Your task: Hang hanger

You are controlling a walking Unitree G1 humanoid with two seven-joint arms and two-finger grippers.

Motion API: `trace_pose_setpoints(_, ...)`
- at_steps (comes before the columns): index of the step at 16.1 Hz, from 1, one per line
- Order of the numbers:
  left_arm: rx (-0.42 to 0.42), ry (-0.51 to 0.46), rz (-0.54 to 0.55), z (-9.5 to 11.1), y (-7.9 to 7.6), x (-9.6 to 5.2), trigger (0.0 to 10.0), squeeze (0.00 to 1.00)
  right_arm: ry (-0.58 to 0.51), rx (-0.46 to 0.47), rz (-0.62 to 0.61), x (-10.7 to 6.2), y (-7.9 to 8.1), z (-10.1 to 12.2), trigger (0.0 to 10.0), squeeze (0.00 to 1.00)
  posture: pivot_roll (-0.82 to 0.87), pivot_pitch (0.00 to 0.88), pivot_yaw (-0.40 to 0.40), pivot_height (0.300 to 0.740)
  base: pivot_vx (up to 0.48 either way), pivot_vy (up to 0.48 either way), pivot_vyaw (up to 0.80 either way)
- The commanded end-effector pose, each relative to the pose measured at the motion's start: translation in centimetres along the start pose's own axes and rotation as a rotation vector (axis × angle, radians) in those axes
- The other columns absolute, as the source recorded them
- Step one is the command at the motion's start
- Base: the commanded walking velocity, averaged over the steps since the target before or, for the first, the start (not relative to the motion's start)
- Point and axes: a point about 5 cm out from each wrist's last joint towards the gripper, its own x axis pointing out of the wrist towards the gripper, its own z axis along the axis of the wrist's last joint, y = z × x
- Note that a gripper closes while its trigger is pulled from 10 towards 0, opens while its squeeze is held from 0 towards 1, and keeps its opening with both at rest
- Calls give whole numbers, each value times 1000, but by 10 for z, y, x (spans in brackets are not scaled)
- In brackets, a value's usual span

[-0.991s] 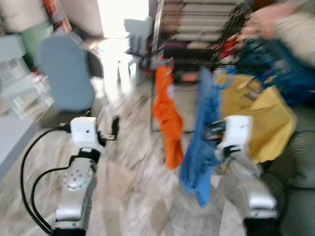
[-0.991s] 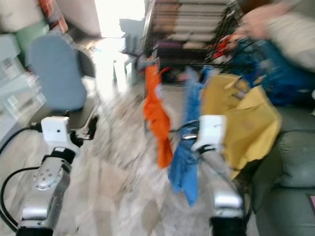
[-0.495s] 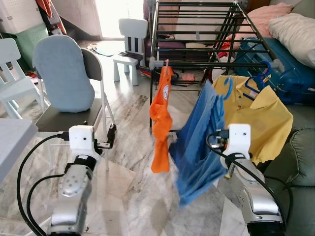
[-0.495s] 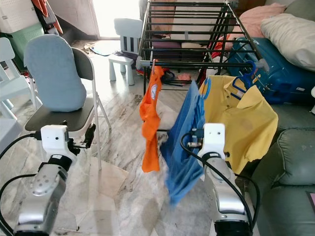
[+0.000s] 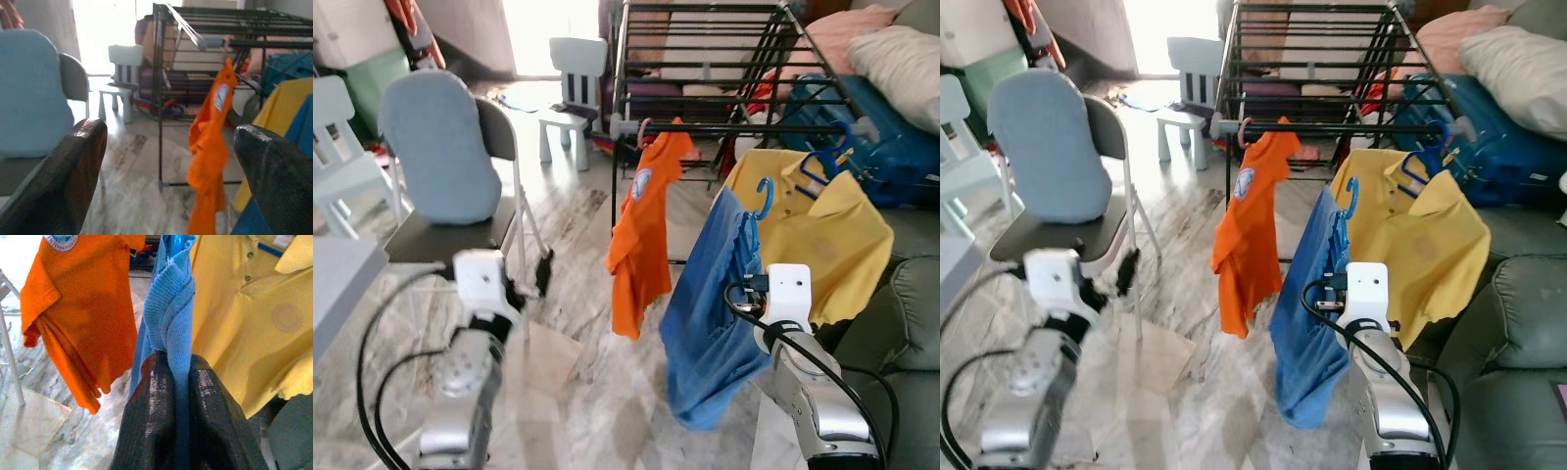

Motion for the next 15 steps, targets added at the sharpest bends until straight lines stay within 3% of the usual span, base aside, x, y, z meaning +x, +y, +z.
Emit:
trace_pose_setpoints(1,-1,-8,-10,4,-1,1,10000,0,-96,-7,-9,-1,0,19,10000,0,-152,23,7,740,386,0,0)
trace_pose_setpoints(15,-24,5,-38,2,-12,0,10000,0,-105,-17,18,4,4,26,10000,0,-150,19,8,740,423,0,0)
